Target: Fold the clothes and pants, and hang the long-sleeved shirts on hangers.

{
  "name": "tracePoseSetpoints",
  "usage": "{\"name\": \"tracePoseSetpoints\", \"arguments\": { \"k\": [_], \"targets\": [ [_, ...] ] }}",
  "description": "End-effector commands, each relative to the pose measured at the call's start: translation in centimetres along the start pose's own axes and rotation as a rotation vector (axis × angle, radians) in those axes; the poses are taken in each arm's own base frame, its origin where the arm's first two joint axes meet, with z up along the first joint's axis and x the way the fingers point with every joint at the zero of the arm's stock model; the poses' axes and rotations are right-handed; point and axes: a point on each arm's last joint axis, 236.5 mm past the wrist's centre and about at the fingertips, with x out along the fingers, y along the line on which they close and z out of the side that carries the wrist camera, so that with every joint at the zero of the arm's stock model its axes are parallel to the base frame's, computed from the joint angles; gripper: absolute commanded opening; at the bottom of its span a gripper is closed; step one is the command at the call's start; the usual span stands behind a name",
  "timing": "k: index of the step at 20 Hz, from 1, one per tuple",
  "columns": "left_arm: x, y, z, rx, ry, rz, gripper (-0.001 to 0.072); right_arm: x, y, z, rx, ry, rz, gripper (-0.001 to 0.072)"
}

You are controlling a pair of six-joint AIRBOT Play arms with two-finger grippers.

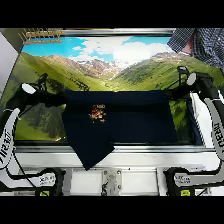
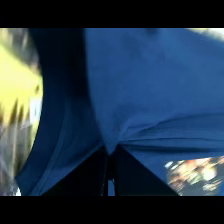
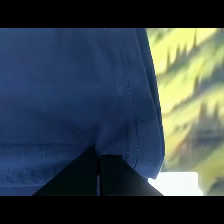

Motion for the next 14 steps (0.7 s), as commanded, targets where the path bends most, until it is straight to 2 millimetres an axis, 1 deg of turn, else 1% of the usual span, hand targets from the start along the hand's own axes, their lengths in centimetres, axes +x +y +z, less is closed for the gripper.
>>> {"name": "tracePoseSetpoints", "arguments": {
  "k": [1,2,3,4,5,6,7,8,9,10,11,12,13,14],
  "targets": [
    [1.8,1.2,-3.6,-0.024,0.046,0.021,0.0008,1.9,0.2,-3.3,0.018,0.067,0.014,0.0015],
    [2.1,1.3,-4.1,-0.026,0.054,0.024,0.0008,2.2,0.5,-3.6,0.029,0.073,0.028,0.0018],
    [2.3,1.4,-4.4,-0.027,0.058,0.026,0.0044,2.2,0.8,-3.7,0.039,0.076,0.044,0.0039],
    [2.3,1.3,-4.4,-0.034,0.059,0.024,0.0338,2.1,1.2,-3.7,0.049,0.073,0.060,0.0198],
    [2.0,1.0,-4.1,-0.046,0.048,0.016,0.0500,1.7,1.6,-3.4,0.060,0.063,0.076,0.0456],
    [1.1,0.5,-3.3,-0.055,0.022,-0.001,0.0498,0.8,1.8,-3.0,0.066,0.039,0.088,0.0535],
    [-0.3,0.1,-2.5,-0.046,-0.009,-0.006,0.0498,-0.6,1.8,-2.7,0.057,0.013,0.085,0.0533],
    [-1.9,-0.3,-1.8,-0.035,-0.043,-0.012,0.0497,-2.4,1.2,-2.8,0.019,-0.006,0.060,0.0533],
    [-3.3,-0.8,-1.8,-0.025,-0.061,-0.018,0.0498,-4.1,0.1,-3.4,-0.019,-0.007,0.019,0.0533],
    [-4.6,-1.1,-2.4,-0.019,-0.068,-0.025,0.0497,-5.7,-1.4,-4.7,-0.036,0.000,-0.024,0.0534],
    [-5.3,-1.3,-3.5,-0.017,-0.065,-0.030,0.0497,-6.8,-2.8,-6.2,-0.013,0.011,-0.045,0.0534],
    [-5.5,-1.5,-4.8,-0.016,-0.056,-0.032,0.0498,-7.4,-4.1,-8.3,0.038,0.029,-0.047,0.0534],
    [-5.5,-1.7,-6.3,-0.014,-0.043,-0.035,0.0498,-7.6,-5.0,-10.6,0.105,0.053,-0.038,0.0534],
    [-5.3,-1.9,-7.7,-0.007,-0.029,-0.038,0.0497,-7.3,-5.7,-13.3,0.208,0.086,-0.025,0.0533]
  ]
}}
